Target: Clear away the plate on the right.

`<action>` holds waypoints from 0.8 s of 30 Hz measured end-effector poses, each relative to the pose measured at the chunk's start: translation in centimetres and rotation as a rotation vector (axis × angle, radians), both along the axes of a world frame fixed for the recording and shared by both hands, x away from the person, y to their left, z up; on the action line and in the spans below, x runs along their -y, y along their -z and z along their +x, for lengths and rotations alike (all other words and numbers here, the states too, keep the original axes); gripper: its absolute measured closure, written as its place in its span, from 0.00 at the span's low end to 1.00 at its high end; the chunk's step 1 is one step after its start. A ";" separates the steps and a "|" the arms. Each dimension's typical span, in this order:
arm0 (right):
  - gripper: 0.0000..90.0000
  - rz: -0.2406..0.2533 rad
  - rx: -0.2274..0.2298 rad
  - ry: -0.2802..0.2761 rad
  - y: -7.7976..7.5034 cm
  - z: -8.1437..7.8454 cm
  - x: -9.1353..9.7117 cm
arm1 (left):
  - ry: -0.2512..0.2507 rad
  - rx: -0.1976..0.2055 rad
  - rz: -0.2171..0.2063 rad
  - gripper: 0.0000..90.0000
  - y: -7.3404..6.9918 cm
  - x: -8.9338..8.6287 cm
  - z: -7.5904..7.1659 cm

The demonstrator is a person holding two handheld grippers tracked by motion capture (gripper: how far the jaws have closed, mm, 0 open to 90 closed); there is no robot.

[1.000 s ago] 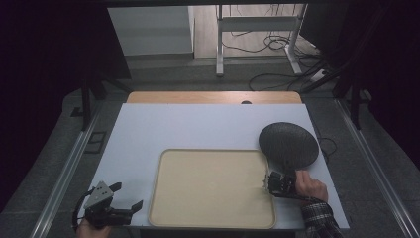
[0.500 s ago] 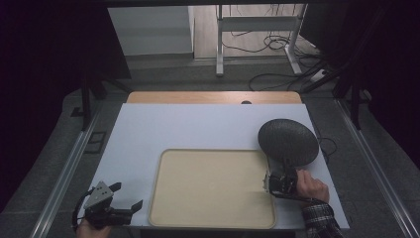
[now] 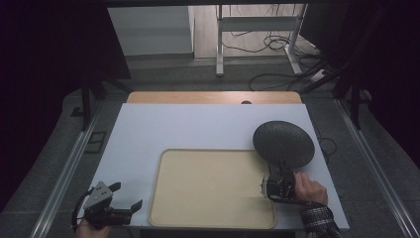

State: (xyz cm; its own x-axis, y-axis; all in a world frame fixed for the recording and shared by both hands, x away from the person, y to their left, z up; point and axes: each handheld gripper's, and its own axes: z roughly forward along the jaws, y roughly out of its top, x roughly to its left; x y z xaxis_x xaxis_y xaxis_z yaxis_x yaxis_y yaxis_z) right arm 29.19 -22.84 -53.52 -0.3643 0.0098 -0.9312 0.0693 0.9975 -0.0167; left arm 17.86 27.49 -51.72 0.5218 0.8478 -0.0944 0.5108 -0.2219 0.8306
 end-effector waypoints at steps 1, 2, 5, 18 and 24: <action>0.92 -0.001 0.002 -0.012 0.0 0.0 0.0 | 0.000 0.000 0.000 0.00 0.0 0.0 0.0; 0.92 -0.003 0.000 -0.010 0.0 -0.2 0.0 | 0.000 0.000 0.001 0.00 0.0 0.0 0.0; 0.92 -0.008 0.002 -0.022 -0.2 -0.4 -0.1 | 0.001 0.000 0.001 0.00 0.0 0.0 0.0; 0.91 -0.008 0.011 -0.052 -0.6 -2.0 -0.5 | 0.005 0.001 0.002 0.00 0.0 0.1 0.1; 0.91 -0.008 0.019 -0.075 -0.8 -2.8 -0.9 | 0.006 0.000 0.003 0.00 0.0 0.1 0.1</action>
